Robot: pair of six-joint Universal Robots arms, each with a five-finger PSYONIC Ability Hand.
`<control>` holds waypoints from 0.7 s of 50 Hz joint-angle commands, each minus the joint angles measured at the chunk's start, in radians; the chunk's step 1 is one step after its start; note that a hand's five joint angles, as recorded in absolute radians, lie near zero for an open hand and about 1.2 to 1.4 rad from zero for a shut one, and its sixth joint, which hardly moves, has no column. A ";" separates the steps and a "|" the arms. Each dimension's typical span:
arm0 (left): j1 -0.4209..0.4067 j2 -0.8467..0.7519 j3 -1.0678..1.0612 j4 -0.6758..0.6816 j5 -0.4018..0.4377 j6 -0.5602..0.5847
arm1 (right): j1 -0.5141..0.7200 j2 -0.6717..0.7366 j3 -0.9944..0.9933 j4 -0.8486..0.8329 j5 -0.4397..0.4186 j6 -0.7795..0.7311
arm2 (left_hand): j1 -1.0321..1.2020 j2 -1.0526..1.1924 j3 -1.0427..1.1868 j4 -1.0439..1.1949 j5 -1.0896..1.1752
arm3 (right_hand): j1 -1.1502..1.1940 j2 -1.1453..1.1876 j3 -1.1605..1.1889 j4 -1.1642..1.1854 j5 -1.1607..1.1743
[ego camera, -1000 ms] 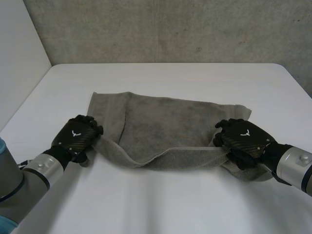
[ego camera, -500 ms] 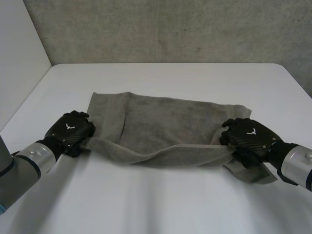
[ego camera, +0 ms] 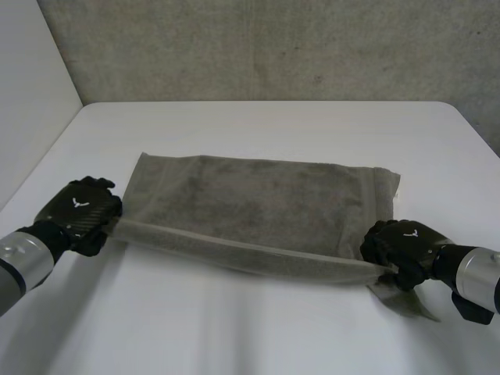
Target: Fold the towel.
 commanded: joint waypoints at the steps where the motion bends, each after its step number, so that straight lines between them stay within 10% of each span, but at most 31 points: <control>1: 0.076 0.009 -0.006 -0.014 0.032 -0.001 | 0.000 0.017 0.001 0.002 -0.001 0.037 | 0.096 0.058 -0.052 -0.059 0.078 | -0.059 -0.076 -0.044 -0.076 -0.065; 13: 0.138 0.004 -0.014 -0.065 0.097 -0.004 | -0.006 0.010 0.031 0.003 0.001 0.039 | 0.096 0.058 -0.052 -0.059 0.078 | -0.080 -0.097 -0.044 -0.076 -0.086; 16: 0.144 0.007 -0.015 -0.086 0.104 -0.005 | -0.011 0.013 0.037 0.003 -0.002 0.039 | 0.096 0.058 -0.052 -0.059 0.078 | 0.320 0.303 -0.044 -0.076 0.314; 21: 0.147 0.050 -0.023 -0.132 0.124 -0.005 | -0.017 -0.026 0.011 0.026 0.004 0.018 | 0.096 0.058 -0.052 -0.059 0.078 | 0.359 0.342 -0.044 -0.076 0.353; 35: 0.178 0.395 -0.055 -0.300 0.183 -0.077 | -0.175 -0.489 -0.143 0.255 -0.177 0.027 | 0.096 0.058 -0.052 -0.059 0.078 | 0.359 0.342 -0.044 -0.076 0.353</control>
